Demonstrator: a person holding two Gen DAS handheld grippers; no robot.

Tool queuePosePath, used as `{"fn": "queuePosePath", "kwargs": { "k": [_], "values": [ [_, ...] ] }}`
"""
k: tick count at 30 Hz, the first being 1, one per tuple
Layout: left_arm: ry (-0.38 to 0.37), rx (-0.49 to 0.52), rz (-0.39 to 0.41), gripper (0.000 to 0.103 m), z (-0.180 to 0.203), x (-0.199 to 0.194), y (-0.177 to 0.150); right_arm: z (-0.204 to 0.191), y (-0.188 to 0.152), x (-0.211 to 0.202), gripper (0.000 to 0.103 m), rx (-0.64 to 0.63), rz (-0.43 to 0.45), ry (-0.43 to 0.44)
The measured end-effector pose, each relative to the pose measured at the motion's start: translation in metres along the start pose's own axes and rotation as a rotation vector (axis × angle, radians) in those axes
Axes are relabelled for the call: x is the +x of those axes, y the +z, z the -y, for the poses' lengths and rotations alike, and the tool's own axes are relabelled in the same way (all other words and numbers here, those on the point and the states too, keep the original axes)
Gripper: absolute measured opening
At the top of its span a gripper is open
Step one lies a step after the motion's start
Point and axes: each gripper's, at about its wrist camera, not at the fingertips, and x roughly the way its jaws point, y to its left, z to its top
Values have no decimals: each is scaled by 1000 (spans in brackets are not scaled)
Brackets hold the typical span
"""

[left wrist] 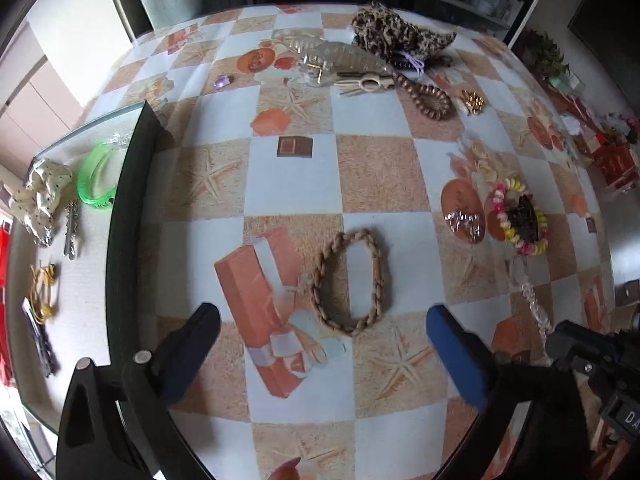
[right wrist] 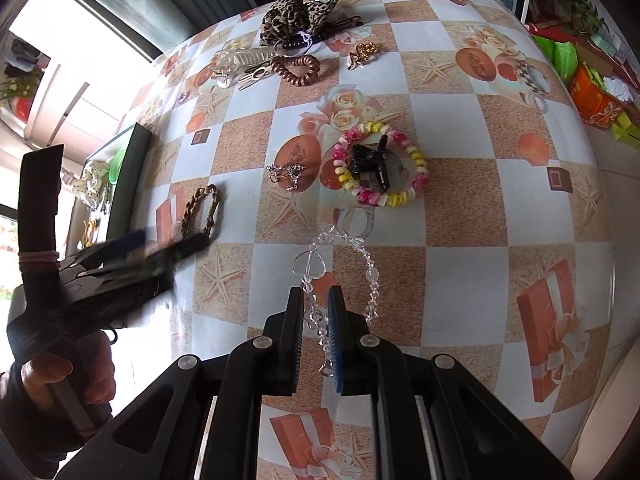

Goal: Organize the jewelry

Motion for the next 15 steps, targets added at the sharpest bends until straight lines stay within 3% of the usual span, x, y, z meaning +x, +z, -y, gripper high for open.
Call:
{"fn": "queuePosePath", "kwargs": {
  "k": [5,12,14,15],
  "values": [
    [55,5,-7,103,3,23,5,1,0,-1,13,7,3,3],
    [23,43,-79,102,14,74,9,2,0,-3,13,7,5,1],
    [16,35,-68,96,13,79,10,2,-1,-4,13,9,7,1],
    [13,37,-60,85,13,79,11,2,-1,-4,13,9,7,1]
  ]
}}
